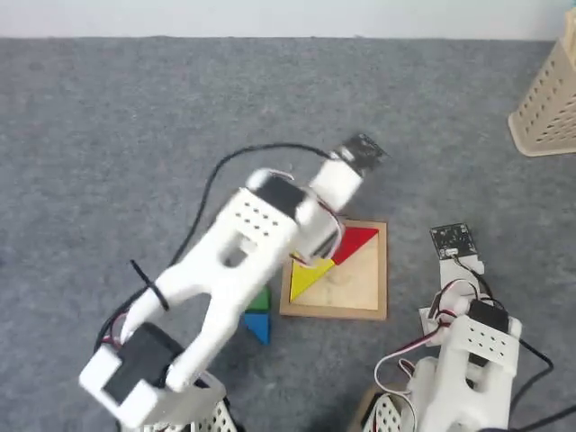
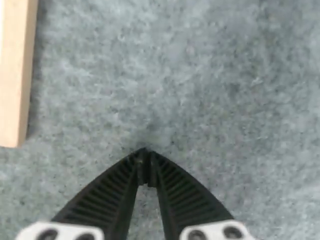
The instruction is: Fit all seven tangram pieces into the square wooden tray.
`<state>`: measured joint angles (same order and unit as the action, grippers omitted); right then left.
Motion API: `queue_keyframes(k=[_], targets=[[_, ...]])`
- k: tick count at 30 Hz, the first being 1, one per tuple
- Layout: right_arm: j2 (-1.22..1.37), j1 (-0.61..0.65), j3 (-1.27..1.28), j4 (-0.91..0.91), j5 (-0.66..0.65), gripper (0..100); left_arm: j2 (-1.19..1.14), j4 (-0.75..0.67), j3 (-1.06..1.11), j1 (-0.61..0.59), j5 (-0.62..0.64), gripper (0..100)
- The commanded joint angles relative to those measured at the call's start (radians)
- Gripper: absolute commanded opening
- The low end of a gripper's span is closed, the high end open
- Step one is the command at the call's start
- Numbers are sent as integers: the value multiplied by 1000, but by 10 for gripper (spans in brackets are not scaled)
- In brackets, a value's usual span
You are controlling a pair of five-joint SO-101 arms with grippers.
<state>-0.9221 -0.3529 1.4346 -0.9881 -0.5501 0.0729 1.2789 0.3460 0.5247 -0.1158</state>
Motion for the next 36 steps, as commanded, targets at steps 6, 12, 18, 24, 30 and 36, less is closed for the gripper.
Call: queue_keyframes(k=[6, 12, 18, 24, 30, 36], targets=[[-24, -10, -3, 22, -18, 6, -6, -190, 42, 133, 147, 130], [-24, -10, -3, 22, -18, 6, -135, -232, -28, 170, 157, 130], [-24, -10, -3, 22, -18, 6, -207, -215, -91, 172, 181, 135], [-24, -10, -3, 22, -18, 6, -209, -218, -90, 172, 190, 192], [-24, -10, -3, 21, -18, 6, -204, -219, -91, 167, 190, 199], [-24, -10, -3, 21, -18, 6, -89, -204, -58, 112, 172, 128]])
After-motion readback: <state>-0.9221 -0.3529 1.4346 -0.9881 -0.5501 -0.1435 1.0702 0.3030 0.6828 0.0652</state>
